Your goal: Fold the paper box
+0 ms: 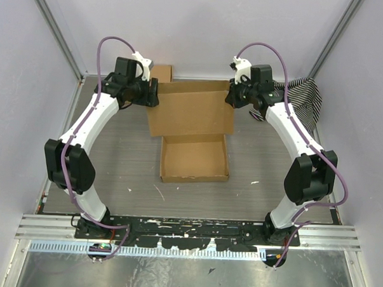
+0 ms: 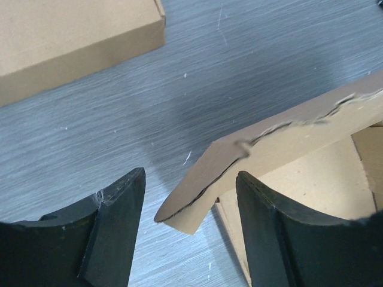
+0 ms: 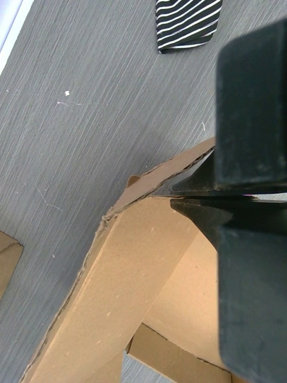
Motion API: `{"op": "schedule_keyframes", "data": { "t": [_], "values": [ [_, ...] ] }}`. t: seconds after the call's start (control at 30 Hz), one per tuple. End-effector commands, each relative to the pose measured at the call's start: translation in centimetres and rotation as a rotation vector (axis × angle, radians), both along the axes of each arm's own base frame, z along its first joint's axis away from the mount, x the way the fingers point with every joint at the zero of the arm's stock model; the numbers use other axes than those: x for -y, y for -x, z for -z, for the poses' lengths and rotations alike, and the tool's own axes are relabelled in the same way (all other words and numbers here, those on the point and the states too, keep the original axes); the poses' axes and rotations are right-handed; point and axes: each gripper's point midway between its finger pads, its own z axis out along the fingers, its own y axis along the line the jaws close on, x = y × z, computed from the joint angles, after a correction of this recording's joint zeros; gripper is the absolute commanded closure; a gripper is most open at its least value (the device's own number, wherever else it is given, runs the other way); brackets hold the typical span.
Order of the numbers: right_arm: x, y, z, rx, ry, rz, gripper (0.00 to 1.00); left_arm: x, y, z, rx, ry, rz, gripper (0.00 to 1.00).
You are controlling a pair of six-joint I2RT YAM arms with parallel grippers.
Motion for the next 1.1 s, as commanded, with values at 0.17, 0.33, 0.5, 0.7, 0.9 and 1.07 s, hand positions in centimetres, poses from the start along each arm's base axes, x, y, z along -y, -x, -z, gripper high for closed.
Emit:
{"op": "schedule_keyframes", "data": {
  "t": [0.17, 0.33, 0.5, 0.7, 0.9, 1.07],
  "values": [
    [-0.3, -0.7, -2.2, 0.042, -0.026, 0.021, 0.97, -0.1, 1.5, 0.4, -0.038, 0.006, 0.004, 0.48],
    [-0.2, -0.7, -2.0, 0.016, -0.022, 0.031, 0.97, 1.4, 1.2, -0.9, -0.05, 0.078, 0.027, 0.55],
    [0.2, -0.8, -1.5, -0.045, -0.008, 0.072, 0.96, 3.1, 1.1, -2.1, -0.1, 0.131, 0.057, 0.61],
    [0.5, -0.9, -0.6, -0.118, -0.002, 0.116, 0.95, 4.6, 1.4, -0.3, -0.215, 0.117, 0.081, 0.76],
    [0.3, -0.5, 0.0, -0.19, 0.001, 0.114, 0.93, 4.4, 2.0, 1.1, -0.313, 0.089, 0.076, 0.83],
    [0.7, -0.8, -0.1, -0.178, 0.007, 0.144, 0.93, 3.3, 2.7, 1.6, -0.326, 0.045, 0.043, 0.74]
  ]
}}
